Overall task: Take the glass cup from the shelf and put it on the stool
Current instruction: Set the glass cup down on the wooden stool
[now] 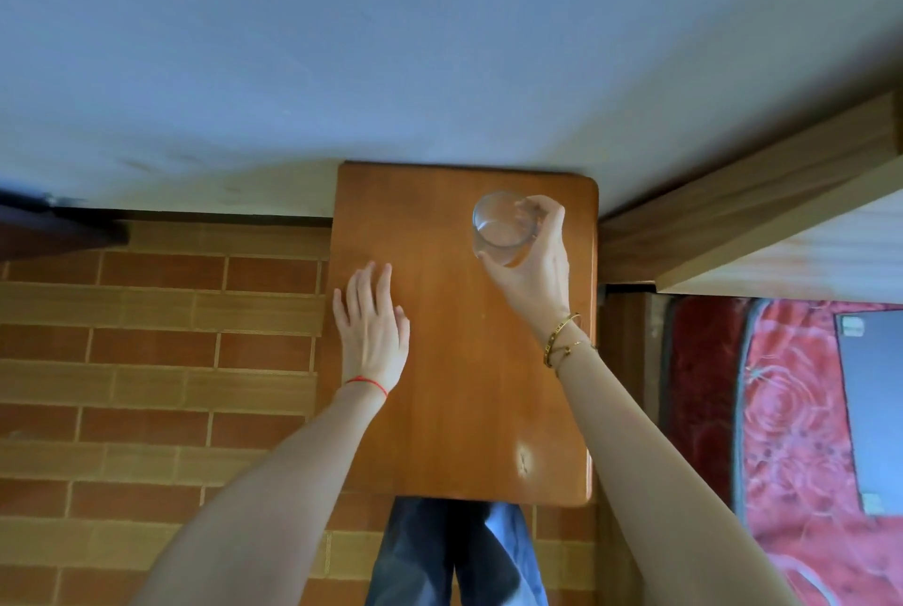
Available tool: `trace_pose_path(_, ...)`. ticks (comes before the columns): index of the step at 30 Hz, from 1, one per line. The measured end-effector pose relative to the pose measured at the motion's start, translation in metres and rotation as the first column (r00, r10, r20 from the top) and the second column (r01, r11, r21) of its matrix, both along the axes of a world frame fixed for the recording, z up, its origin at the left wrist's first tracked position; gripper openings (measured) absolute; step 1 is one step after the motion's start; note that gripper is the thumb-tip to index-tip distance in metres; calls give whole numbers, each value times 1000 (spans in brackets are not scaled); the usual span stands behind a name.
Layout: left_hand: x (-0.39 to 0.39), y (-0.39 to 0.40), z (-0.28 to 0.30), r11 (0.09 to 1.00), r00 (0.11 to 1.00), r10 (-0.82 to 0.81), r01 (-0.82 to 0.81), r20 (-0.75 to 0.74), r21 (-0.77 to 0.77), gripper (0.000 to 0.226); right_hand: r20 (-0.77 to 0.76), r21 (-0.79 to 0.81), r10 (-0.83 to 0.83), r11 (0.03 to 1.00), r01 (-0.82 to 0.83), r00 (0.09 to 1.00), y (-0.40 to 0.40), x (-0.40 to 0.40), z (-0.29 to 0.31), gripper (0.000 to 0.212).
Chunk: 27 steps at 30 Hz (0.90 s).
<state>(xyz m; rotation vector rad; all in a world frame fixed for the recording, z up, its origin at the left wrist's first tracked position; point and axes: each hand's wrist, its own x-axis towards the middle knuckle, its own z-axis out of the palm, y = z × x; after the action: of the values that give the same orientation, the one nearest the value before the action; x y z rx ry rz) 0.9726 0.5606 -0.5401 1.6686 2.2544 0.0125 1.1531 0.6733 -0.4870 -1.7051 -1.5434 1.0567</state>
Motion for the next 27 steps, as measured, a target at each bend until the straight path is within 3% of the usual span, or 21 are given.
trace_pose_path(10,1,-11,-44,993,996,61,-54,-64,110,55,-13,68,11,998,-10,1000,13,-16,-39,75)
trace_pose_path(27,0,-12,-50,984,992,55,-34,-116,175,54,6,86,6,996,-6,1000,3,-17,-60,73)
